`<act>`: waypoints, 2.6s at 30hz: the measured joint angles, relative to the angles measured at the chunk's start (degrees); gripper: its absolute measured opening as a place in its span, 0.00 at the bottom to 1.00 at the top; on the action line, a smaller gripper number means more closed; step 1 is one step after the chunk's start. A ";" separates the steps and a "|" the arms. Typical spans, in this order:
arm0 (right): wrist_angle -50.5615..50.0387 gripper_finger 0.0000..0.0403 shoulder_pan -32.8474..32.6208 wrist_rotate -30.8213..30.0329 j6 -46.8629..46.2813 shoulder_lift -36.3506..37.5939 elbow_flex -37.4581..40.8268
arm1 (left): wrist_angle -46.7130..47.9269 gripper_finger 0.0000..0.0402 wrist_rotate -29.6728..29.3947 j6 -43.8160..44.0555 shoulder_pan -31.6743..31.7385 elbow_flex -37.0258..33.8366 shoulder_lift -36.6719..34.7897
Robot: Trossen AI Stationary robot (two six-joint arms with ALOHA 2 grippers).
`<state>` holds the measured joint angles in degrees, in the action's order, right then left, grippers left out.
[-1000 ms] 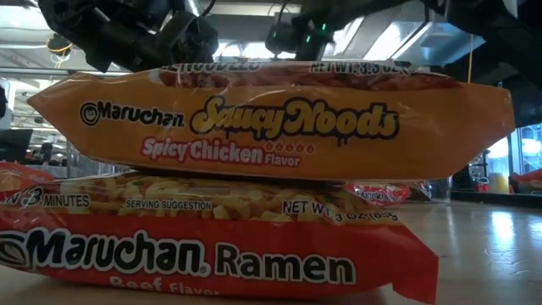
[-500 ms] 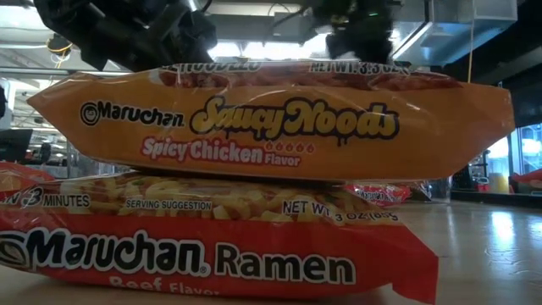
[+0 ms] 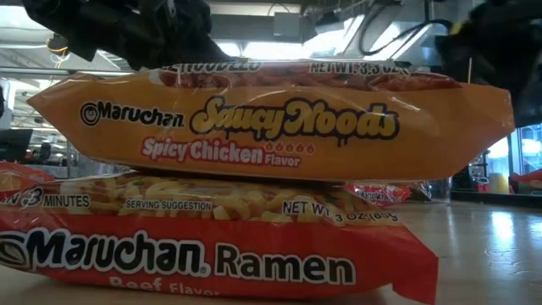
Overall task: Sort Maruchan noodles
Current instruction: Put the orange noodle pack into the middle transparent bin
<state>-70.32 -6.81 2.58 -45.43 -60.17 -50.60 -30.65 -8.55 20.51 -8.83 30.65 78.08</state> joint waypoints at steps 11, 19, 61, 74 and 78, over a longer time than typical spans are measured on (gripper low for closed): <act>14.04 0.41 -16.06 4.60 -17.53 6.44 13.49 | -3.16 0.41 -7.25 0.46 -4.12 -0.01 1.29; 15.41 0.41 -19.12 6.50 -23.23 3.95 15.40 | -8.04 0.41 -6.92 0.50 -4.34 -0.04 6.58; 36.00 0.41 -15.88 -10.15 -3.94 3.93 17.75 | -7.72 0.41 -0.93 1.00 -4.62 16.66 22.07; 49.75 0.41 -17.22 -10.05 -19.10 15.14 34.98 | 1.42 0.41 6.63 -0.57 -3.79 43.28 43.97; 56.97 0.46 -17.22 -8.13 -19.05 14.75 37.09 | 1.64 0.41 8.31 0.68 -3.77 47.46 49.31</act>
<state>-13.35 -24.03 -5.55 -64.48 -45.42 -13.51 -29.01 -0.24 21.19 -12.60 78.11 127.39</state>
